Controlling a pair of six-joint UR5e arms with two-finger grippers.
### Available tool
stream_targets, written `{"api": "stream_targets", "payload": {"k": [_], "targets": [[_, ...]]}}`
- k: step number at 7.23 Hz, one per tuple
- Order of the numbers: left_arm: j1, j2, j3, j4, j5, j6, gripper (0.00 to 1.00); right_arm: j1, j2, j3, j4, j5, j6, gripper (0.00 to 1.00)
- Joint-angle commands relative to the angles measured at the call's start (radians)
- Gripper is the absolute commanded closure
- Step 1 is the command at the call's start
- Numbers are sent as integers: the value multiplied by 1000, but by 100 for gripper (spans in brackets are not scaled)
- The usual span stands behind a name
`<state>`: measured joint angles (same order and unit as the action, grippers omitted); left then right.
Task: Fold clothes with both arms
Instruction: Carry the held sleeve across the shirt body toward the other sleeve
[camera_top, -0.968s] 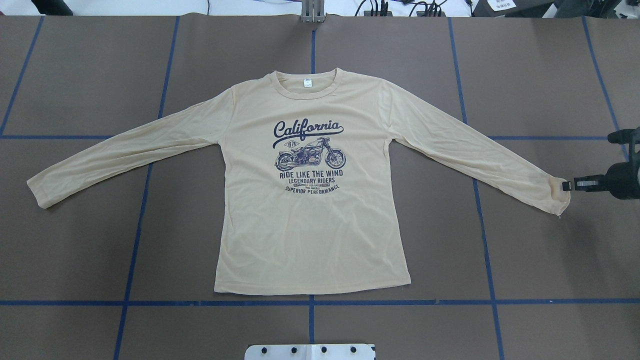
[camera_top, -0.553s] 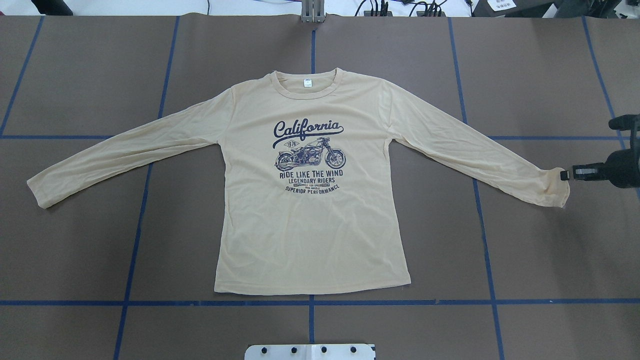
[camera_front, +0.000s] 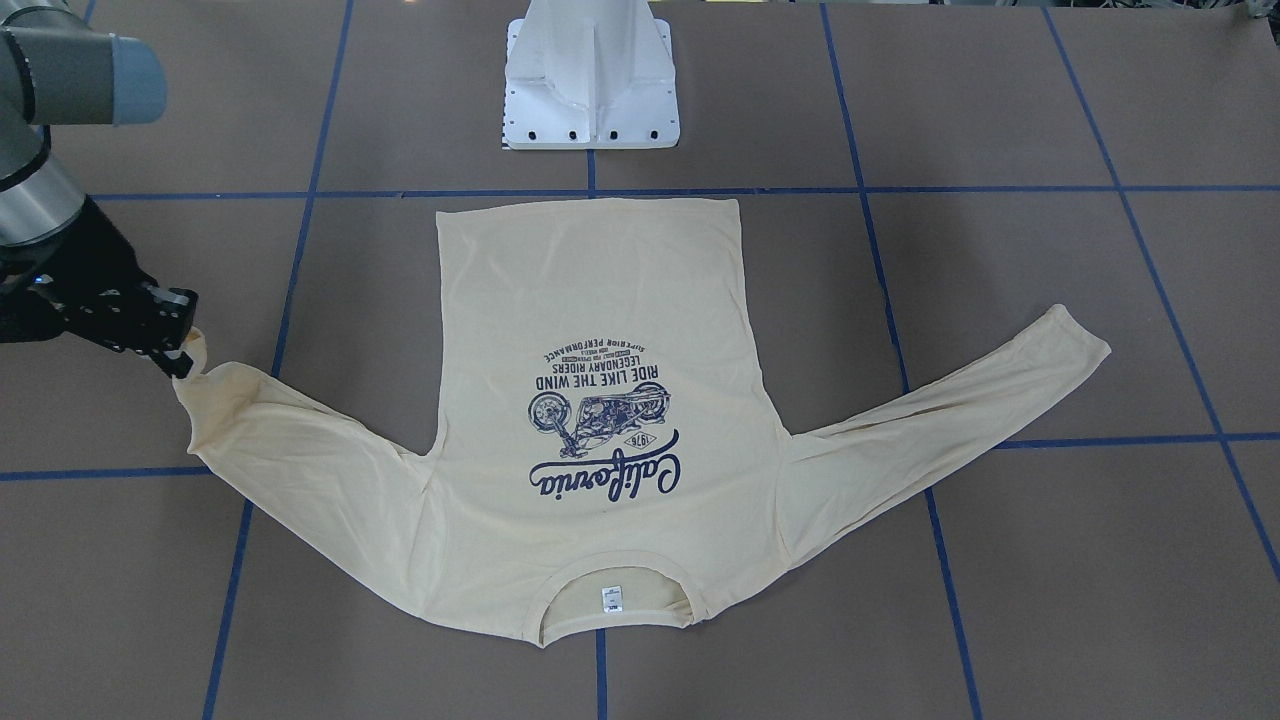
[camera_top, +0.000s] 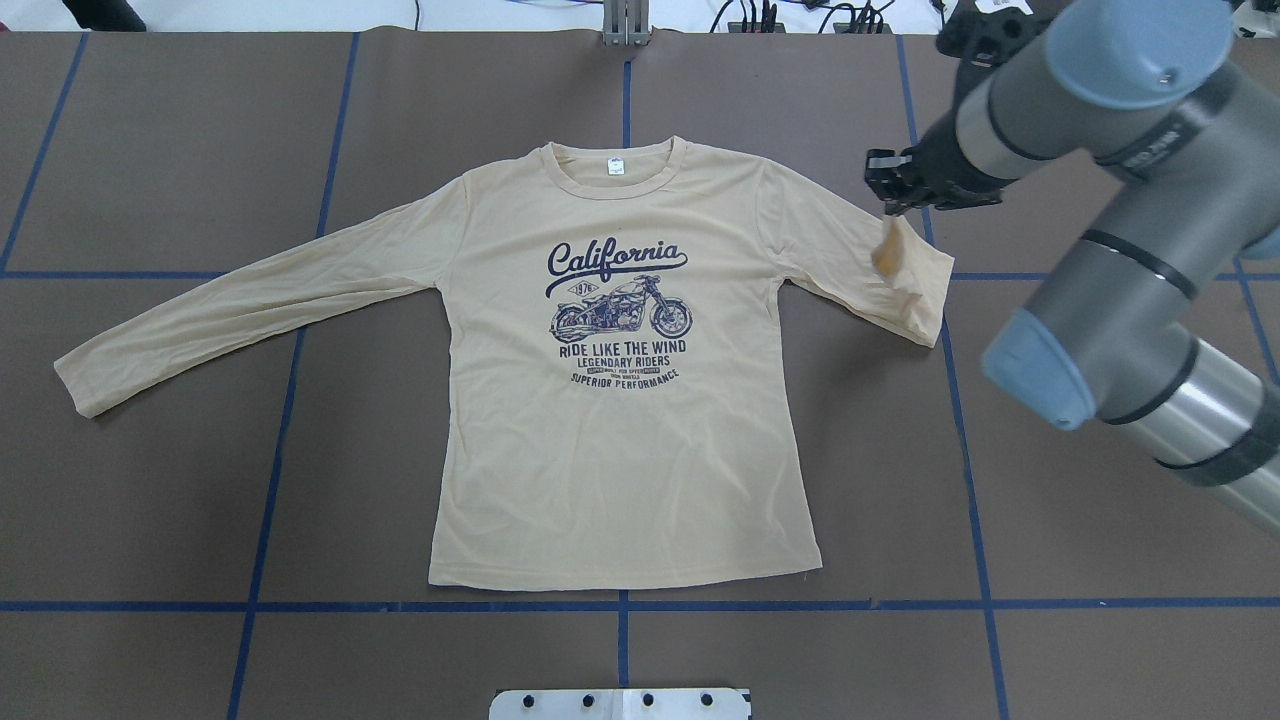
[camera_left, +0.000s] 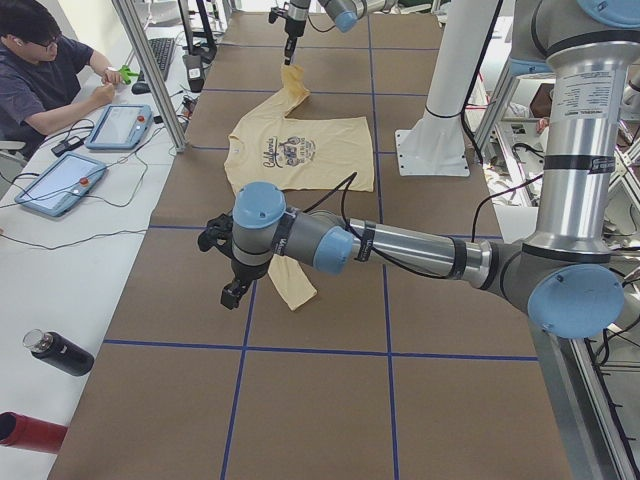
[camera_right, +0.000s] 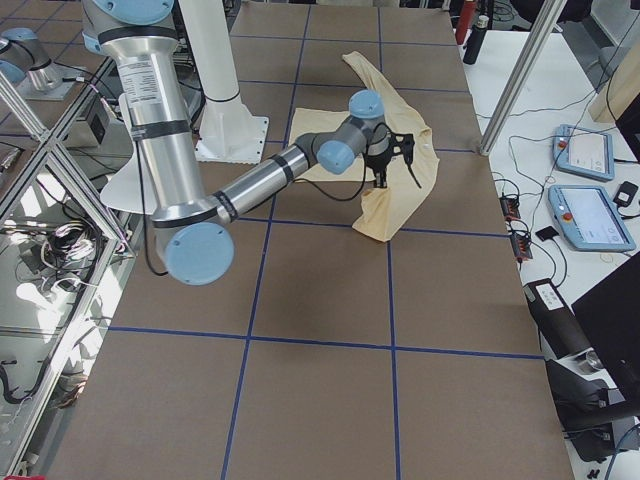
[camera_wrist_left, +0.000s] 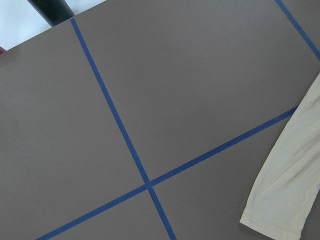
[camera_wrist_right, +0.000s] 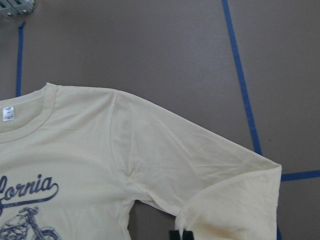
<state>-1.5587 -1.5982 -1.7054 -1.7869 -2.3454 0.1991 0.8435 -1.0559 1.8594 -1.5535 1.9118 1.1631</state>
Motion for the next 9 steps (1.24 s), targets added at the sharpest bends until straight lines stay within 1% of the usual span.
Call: {"api": "stream_targets", "payload": {"k": [1, 2, 3, 4, 5, 6, 7, 8, 9], "targets": [[0, 0, 27, -22, 0, 0, 0, -93, 253, -140, -56, -123, 131, 100], [0, 1, 29, -22, 0, 0, 0, -133, 339, -223, -56, -175, 144, 100], [0, 1, 30, -22, 0, 0, 0, -155, 446, -333, -56, -194, 170, 100], [0, 0, 29, -22, 0, -1, 0, -188, 561, -468, -54, -232, 179, 100], [0, 0, 29, -22, 0, -1, 0, -211, 683, -635, -50, -272, 199, 100], [0, 1, 30, -22, 0, -1, 0, -230, 756, -745, -42, -292, 210, 100], [0, 1, 29, -22, 0, -3, 0, -253, 795, -796, -28, -327, 219, 100], [0, 0, 29, -22, 0, -3, 0, -271, 857, -883, -8, -348, 263, 100], [0, 0, 29, -22, 0, -3, 0, -282, 901, -972, 56, -353, 308, 100]]}}
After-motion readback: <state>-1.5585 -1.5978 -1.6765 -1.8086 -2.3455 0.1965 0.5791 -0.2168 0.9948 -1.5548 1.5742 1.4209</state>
